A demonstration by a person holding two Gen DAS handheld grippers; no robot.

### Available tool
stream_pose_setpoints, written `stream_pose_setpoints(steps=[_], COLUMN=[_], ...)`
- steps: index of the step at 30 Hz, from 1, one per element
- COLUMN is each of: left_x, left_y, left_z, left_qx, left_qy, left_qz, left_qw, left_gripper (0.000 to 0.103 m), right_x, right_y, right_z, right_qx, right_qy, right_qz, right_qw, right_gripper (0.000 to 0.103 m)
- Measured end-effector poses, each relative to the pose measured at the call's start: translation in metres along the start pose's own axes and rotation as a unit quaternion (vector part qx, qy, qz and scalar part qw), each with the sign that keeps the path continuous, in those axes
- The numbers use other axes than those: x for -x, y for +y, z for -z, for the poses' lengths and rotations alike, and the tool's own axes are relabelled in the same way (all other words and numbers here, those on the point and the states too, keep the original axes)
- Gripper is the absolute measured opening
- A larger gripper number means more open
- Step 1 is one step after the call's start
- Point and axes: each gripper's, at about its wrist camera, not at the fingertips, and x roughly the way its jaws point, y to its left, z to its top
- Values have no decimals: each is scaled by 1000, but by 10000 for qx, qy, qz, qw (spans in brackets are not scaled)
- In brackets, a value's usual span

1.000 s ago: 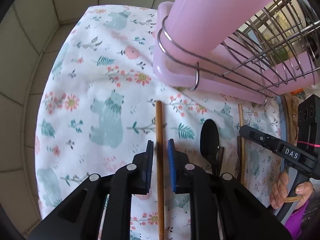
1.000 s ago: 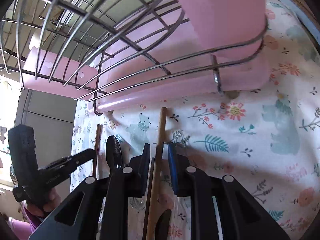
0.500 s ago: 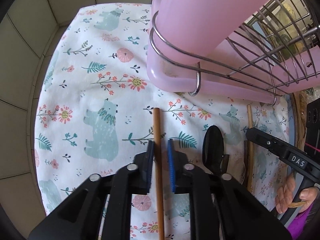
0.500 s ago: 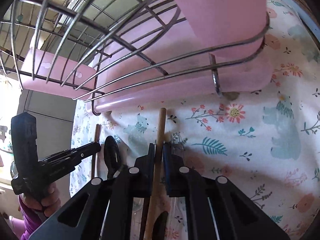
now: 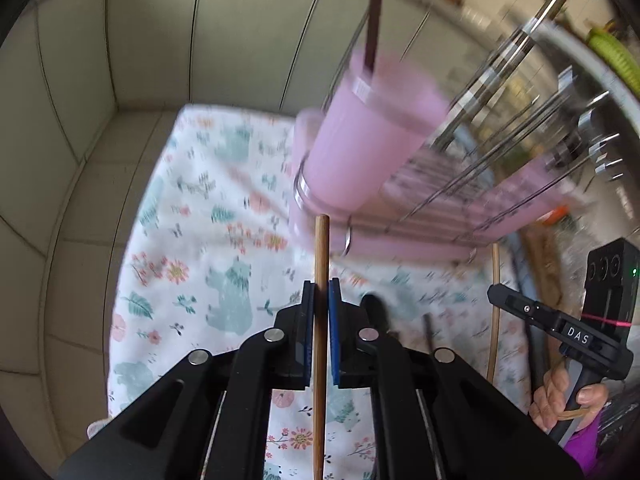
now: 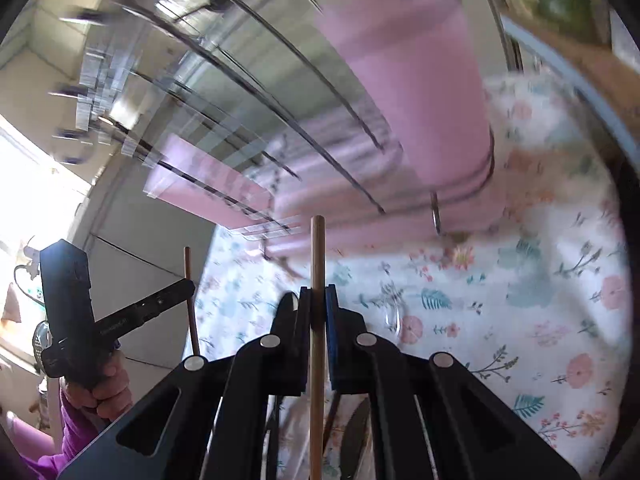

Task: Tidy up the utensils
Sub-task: 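Grasp a wooden chopstick with the left gripper while the right grasps another, then lift both wooden chopsticks and drop them into the pink cup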

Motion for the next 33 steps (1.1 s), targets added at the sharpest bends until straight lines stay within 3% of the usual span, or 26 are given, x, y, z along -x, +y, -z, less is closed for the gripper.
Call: stream_pose_setpoints(steps=[5,14,19,24,30,33], left_x=[43,100,134,156,171,169], left_y=[2,-6,-24,-44,-67,-74], left_z=[-5,-24,-47,-71,-99,-111], left_qx=[-41,92,-11,-84,-197,-171], left_qy=[-819,-1801,-2377,-2904,-3597,-3853], left_qz=[73,380,535,623,483,357], left_qw=[9966,9829,9699,9548,9316,9219], left_gripper=[6,6,6,6,6,6], right_x=[43,124,165,200,222,222], right_y=[18,45,63,76,82,81], right_z=[-1,-19,-42,-63,-87,-96], right_qx=[375,772,1033,1223,1376,1399], right_qy=[-711,-1986,-2764,-3549,-4398,-4609], right_qz=[-24,12,174,379,589,682], right_qw=[9968,9770,9553,9261,8856,8737], right_gripper=[7,7,7,7,7,7])
